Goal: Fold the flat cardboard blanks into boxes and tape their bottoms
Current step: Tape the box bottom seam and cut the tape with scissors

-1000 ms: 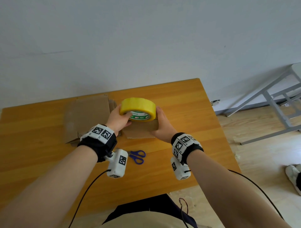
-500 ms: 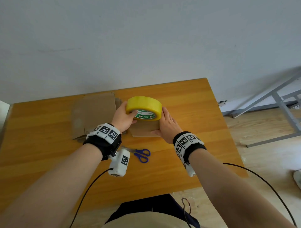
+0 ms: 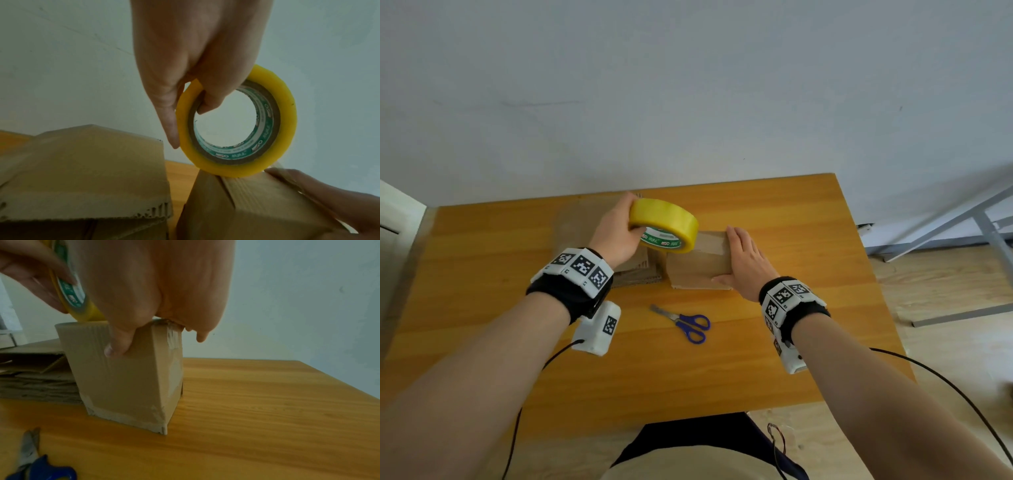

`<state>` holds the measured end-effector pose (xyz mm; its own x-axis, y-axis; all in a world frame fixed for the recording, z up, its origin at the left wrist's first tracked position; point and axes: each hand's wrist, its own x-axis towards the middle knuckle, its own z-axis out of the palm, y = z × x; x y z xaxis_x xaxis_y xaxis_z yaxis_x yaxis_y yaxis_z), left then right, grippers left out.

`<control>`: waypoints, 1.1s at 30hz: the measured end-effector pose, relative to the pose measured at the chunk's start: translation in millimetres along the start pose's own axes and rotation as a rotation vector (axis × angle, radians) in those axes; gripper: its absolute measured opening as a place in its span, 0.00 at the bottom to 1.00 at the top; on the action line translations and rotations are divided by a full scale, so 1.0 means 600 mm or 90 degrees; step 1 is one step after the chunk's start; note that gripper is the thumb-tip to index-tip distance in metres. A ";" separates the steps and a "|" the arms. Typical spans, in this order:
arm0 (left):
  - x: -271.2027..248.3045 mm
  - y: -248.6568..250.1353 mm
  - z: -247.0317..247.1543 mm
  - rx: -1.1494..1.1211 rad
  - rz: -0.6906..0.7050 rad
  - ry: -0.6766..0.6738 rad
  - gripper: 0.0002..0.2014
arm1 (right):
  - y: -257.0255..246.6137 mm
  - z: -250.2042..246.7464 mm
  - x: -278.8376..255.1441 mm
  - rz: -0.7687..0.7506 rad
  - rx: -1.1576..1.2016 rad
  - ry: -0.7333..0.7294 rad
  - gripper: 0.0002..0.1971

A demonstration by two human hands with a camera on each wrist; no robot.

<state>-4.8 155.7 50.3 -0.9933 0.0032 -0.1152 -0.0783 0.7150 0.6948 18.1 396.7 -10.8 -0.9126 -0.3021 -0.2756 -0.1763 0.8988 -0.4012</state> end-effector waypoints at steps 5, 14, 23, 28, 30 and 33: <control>0.005 0.008 0.003 -0.008 0.002 -0.013 0.14 | -0.005 -0.021 0.009 -0.045 -0.070 -0.005 0.56; 0.004 -0.003 -0.012 0.028 0.024 0.002 0.14 | -0.024 -0.033 0.028 -0.091 -0.015 -0.060 0.51; 0.000 -0.025 -0.030 0.134 0.019 0.010 0.16 | -0.022 -0.035 0.031 -0.065 0.030 -0.066 0.48; 0.009 -0.049 -0.049 0.205 0.028 0.014 0.16 | -0.015 -0.038 0.032 -0.047 0.043 -0.065 0.48; 0.011 -0.053 -0.048 0.220 0.033 0.005 0.16 | -0.016 -0.038 0.034 -0.046 0.046 -0.063 0.48; 0.007 -0.061 -0.044 0.265 0.037 -0.014 0.16 | -0.015 -0.039 0.036 -0.043 0.047 -0.065 0.49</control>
<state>-8.2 111.2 43.2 -0.9927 0.0631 -0.1025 0.0228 0.9348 0.3546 -8.7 389.5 7.0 -0.8563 -0.3953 -0.3324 -0.2052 0.8510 -0.4834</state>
